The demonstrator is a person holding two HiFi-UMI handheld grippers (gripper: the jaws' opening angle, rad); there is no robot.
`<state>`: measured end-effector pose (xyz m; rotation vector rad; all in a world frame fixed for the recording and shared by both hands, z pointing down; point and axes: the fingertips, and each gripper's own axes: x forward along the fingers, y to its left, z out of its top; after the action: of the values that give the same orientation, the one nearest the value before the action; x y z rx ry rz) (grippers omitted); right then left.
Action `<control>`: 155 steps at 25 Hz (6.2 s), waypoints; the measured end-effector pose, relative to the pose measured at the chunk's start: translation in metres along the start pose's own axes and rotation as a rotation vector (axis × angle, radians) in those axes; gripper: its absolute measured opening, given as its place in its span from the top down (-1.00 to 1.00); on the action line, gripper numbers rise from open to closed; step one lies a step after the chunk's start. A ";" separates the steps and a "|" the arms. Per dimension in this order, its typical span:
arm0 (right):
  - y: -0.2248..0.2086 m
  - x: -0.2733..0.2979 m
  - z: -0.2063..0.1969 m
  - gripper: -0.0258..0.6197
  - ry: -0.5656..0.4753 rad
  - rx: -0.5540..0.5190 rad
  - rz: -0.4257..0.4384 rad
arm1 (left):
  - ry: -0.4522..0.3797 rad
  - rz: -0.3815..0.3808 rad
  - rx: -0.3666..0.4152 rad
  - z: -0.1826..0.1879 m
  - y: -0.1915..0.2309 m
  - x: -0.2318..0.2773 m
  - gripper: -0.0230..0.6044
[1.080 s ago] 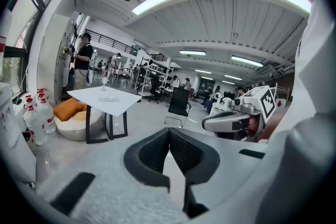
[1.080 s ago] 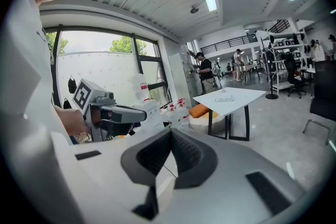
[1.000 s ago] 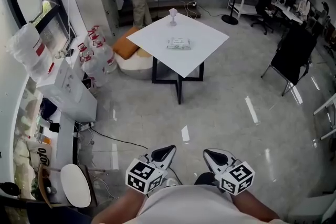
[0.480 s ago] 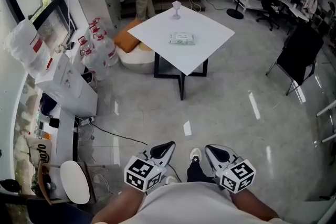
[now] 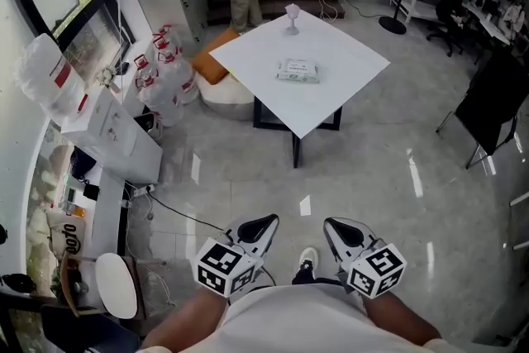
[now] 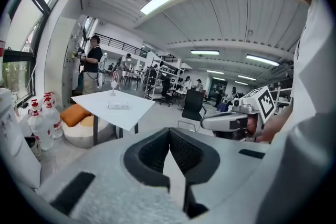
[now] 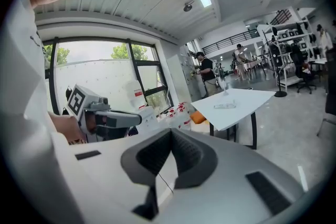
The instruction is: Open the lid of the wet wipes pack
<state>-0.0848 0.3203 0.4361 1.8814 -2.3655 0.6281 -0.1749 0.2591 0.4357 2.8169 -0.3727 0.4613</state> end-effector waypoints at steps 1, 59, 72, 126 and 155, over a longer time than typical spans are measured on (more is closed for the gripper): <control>-0.008 0.004 0.005 0.90 0.001 0.000 0.007 | -0.004 0.000 0.006 0.007 0.001 0.009 0.90; -0.212 0.237 0.128 0.90 0.111 -0.139 0.071 | 0.001 0.014 0.012 0.138 0.220 0.242 0.90; -0.254 0.327 0.162 0.90 0.095 -0.082 -0.055 | 0.020 -0.056 0.073 0.158 0.321 0.269 0.90; -0.348 0.418 0.194 0.76 0.195 -0.309 0.256 | 0.053 0.287 -0.094 0.165 0.370 0.328 0.90; -0.425 0.552 0.092 0.75 0.535 -0.906 0.229 | 0.076 0.444 -0.208 0.129 0.394 0.293 0.90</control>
<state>0.1938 -0.2943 0.6299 0.9252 -1.9817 0.0057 0.0142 -0.2075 0.5022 2.4994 -0.9778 0.5777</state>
